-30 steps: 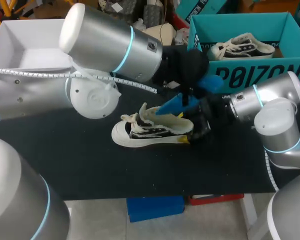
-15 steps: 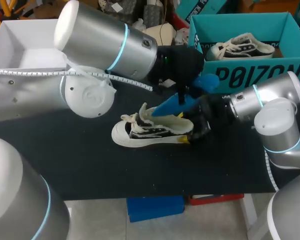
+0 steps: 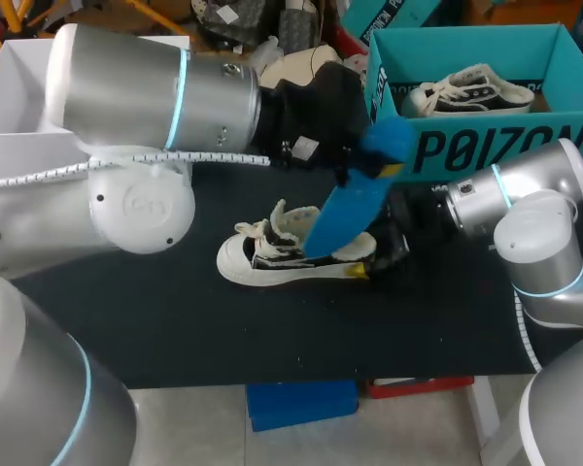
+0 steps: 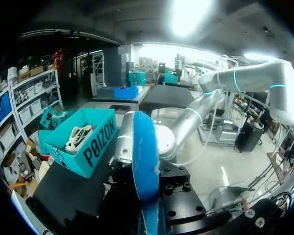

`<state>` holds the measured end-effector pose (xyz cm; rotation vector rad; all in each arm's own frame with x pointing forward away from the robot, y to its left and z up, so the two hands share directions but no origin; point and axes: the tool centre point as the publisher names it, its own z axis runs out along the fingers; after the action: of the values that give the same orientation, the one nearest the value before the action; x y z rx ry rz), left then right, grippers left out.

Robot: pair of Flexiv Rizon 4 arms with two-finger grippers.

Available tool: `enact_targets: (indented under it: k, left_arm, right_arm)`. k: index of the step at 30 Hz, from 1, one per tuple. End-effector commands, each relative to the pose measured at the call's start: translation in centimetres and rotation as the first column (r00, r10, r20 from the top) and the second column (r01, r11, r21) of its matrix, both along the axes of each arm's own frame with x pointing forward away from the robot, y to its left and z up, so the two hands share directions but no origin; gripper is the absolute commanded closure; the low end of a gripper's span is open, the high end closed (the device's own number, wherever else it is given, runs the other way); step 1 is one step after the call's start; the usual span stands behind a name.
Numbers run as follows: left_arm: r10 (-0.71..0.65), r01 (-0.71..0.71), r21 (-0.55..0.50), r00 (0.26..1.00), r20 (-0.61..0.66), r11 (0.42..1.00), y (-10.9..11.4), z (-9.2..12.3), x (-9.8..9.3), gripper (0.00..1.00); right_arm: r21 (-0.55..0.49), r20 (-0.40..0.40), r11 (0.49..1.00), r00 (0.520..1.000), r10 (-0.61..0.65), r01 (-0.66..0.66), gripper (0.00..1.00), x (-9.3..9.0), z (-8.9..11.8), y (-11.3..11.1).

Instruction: Take the shoe out of the shoebox, open the shoe tongue, remove and reinsert the insole, then place the shoe into the shoebox

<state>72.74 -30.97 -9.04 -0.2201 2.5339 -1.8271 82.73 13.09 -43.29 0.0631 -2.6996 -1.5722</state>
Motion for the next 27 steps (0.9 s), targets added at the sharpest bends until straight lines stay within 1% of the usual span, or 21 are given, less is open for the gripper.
enact_targets:
  k: [1,9,12,16,21,27]
  left_arm:
    - [-0.013,0.012,-0.055,1.000,-0.023,0.998,1.2,-0.4,0.1,1.00]
    - [-0.005,-0.004,-0.107,0.997,-0.081,0.994,1.8,0.4,0.3,1.00]
    - [-0.019,0.001,-0.145,0.993,-0.120,0.989,2.1,0.7,0.5,1.00]
    - [-0.033,0.010,-0.163,0.990,-0.137,0.987,2.4,0.9,0.8,1.00]
    - [-0.051,0.026,-0.177,0.989,-0.141,0.984,2.9,1.0,1.6,1.00]
    - [-0.061,0.028,-0.210,0.986,-0.153,0.977,3.4,1.8,3.0,1.00]
  right_arm:
    - [-0.002,-0.001,1.000,1.000,0.000,0.000,1.00,0.1,-0.2,-0.1]
    - [-0.002,-0.001,1.000,1.000,0.000,0.000,1.00,0.1,-0.2,-0.1]
    - [-0.002,-0.001,1.000,1.000,0.000,0.000,1.00,0.1,-0.2,-0.1]
    - [-0.002,-0.001,1.000,1.000,0.000,0.000,1.00,0.1,-0.2,-0.1]
    - [-0.002,-0.001,1.000,1.000,0.000,0.000,1.00,0.1,-0.2,-0.1]
    - [-0.002,-0.001,1.000,1.000,0.000,0.000,1.00,0.1,-0.2,-0.1]
